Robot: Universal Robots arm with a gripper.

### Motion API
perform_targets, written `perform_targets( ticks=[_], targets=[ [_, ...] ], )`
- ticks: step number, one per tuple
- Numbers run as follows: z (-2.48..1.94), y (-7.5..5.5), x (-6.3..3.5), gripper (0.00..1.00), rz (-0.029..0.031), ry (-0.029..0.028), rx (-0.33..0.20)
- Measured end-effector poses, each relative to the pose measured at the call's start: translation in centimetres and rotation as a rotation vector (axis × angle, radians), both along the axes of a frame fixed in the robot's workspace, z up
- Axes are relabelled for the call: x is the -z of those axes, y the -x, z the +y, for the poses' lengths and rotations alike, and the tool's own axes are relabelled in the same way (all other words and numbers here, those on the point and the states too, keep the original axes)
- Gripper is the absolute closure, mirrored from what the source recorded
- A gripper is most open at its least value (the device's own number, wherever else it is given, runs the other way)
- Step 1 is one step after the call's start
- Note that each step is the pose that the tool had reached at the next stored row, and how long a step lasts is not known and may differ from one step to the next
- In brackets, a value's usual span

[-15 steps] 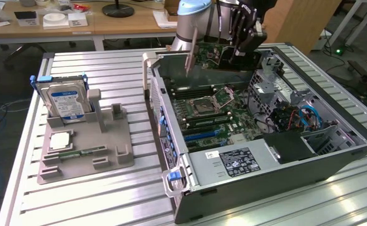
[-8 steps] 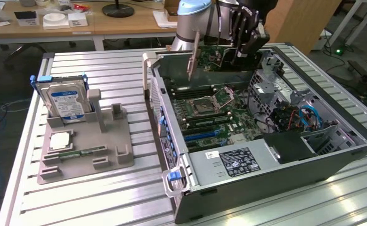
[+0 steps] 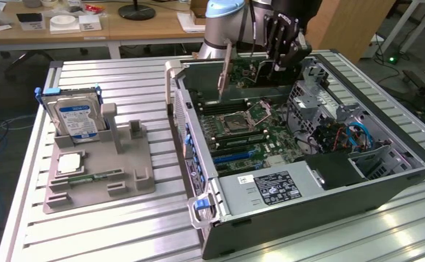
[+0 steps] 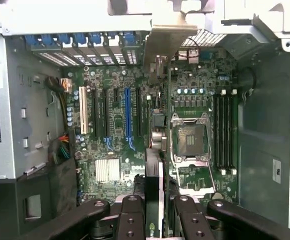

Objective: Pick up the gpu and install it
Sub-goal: 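Insert the gpu into the slot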

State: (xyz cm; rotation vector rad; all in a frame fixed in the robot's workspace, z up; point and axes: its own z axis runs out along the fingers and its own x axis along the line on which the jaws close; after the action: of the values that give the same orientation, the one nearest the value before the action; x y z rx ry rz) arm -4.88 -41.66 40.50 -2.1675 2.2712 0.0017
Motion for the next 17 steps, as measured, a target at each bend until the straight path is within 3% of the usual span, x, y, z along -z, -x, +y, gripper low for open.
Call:
perform_targets(
  ticks=[9, 10, 14, 15, 17],
  targets=[
    [-0.01, 0.0, 1.62, 0.73, -0.0004, -0.0038, -0.019],
    [0.0, 0.0, 1.75, 0.73, -0.0027, -0.0038, -0.019],
    [0.0, 0.0, 2.03, 0.73, -0.0242, -0.0034, -0.019],
    [0.0, 0.0, 2.2, 0.73, -0.027, -0.0037, -0.019],
    [0.0, 0.0, 2.53, 0.73, -0.027, -0.0047, -0.019]
  ],
)
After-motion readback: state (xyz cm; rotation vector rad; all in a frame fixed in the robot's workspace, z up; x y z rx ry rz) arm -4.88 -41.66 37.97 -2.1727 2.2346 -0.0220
